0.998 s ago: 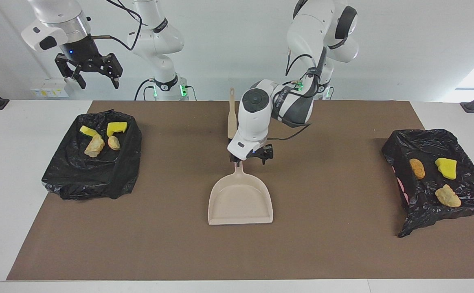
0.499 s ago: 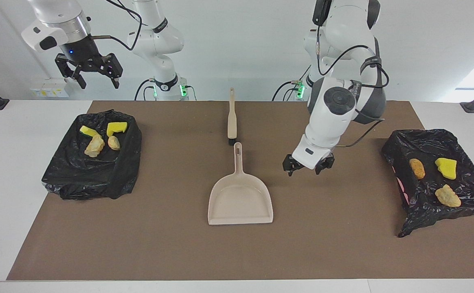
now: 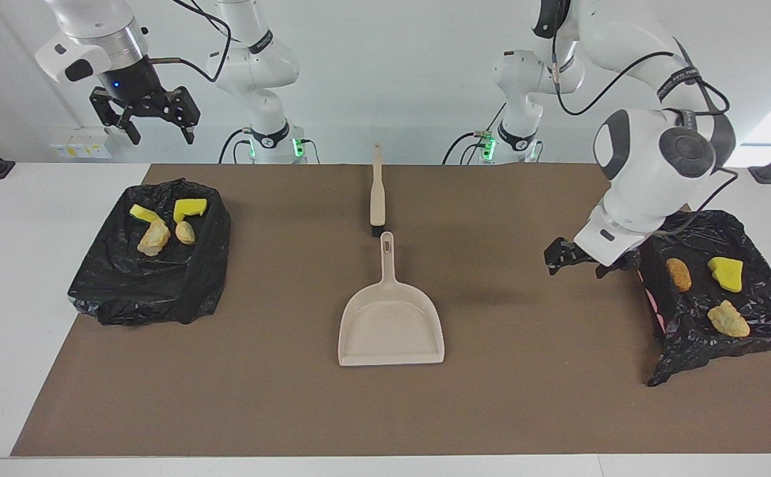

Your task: Sweep and dump trash in bin

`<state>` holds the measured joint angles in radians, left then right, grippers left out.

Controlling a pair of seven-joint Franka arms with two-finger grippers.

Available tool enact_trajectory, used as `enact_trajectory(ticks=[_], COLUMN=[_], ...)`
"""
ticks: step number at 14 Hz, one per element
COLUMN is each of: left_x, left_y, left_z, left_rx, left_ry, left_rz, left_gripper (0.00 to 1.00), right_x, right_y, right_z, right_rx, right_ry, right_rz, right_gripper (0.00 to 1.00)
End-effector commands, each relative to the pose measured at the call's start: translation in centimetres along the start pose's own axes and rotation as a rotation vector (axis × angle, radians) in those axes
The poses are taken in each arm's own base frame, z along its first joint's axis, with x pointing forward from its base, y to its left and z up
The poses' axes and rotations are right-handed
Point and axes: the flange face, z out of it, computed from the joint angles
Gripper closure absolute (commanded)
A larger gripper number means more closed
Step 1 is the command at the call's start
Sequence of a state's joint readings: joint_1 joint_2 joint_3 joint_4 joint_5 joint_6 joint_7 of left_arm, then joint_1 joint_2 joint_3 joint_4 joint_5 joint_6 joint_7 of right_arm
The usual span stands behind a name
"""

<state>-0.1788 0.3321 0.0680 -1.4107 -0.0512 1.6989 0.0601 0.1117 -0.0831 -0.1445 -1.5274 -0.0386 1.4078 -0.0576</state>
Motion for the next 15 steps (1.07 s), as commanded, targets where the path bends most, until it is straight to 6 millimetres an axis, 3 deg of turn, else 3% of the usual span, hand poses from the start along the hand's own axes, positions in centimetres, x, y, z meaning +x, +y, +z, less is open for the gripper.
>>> enact_trajectory(ticks=[1,6,10,15], left_x=[-3.0,-7.0,-8.2,-11.9], left_y=[-3.0,-9.3,-8.2,-7.9], left_z=[-3.3,-6.4,-7.6,-10.4], left_rx=[-0.019,-0.019,0.018,0.020], left_ry=[0.004,0.029,0.033,0.046], left_rz=[0.012,0.003,-0.075,-0.074], left_gripper=[0.00,0.00,0.00,0.00], right_x=[-0.8,-0.8,-0.7,-0.6], right_y=[0.1,0.1,0.2,0.3], right_z=[-0.1,-0.1,-0.1,0.1], right_rx=[0.023,0.023,0.020,0.003], right_ry=[-0.015,-0.015,-0.006,-0.004], right_rz=[0.016,0.016,0.023,0.021], right_gripper=[0.00,0.00,0.00,0.00])
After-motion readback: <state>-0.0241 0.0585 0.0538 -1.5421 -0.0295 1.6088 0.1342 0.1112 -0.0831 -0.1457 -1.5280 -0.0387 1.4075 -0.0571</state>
